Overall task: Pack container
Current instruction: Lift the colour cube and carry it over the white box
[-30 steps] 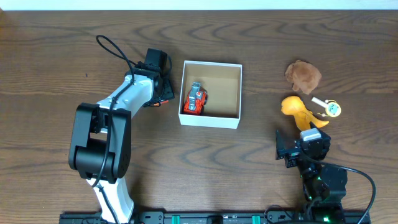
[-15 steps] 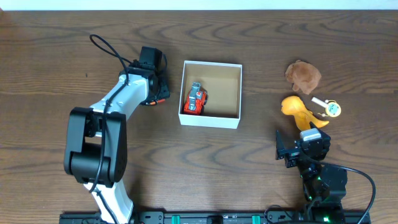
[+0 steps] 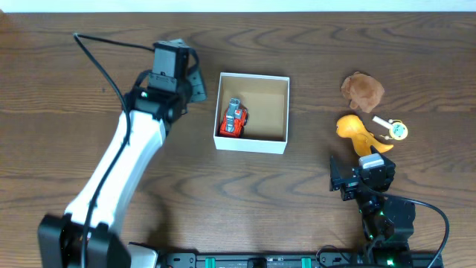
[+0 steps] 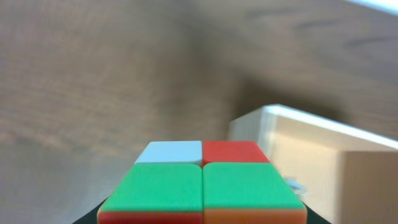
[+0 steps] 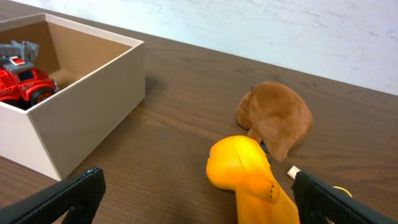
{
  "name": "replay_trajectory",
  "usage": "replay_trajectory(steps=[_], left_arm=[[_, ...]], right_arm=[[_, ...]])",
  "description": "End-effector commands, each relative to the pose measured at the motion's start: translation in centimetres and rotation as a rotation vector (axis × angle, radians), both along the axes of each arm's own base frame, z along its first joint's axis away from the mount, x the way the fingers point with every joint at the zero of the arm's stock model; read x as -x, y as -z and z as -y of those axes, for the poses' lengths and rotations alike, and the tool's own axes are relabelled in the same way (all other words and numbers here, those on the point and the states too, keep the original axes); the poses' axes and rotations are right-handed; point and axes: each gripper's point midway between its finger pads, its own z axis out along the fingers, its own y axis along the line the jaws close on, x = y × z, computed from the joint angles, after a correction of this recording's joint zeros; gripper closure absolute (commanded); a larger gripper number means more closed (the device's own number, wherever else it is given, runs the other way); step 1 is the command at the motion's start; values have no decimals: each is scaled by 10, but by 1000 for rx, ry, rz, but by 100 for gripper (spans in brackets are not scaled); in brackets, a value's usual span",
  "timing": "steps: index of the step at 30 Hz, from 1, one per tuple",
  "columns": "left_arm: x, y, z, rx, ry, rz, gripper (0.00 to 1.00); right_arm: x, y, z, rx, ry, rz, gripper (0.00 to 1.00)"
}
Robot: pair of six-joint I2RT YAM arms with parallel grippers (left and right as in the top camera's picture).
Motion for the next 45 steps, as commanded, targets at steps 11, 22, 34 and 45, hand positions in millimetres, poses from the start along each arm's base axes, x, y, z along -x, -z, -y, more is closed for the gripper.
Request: replay_trajectory(steps=[11, 22, 34, 45], left_arm=[[-4, -17, 100, -77, 331, 175, 65], [-18, 36, 125, -201, 478, 152, 65], [-26, 58, 117, -277, 468, 126, 65], [-43, 76, 101, -346, 342, 128, 65]], right_arm=[[0, 0, 2, -12, 8, -2, 1], [0, 0, 2, -12, 8, -2, 1], [0, 0, 2, -12, 8, -2, 1], [0, 0, 2, -12, 8, -2, 1]])
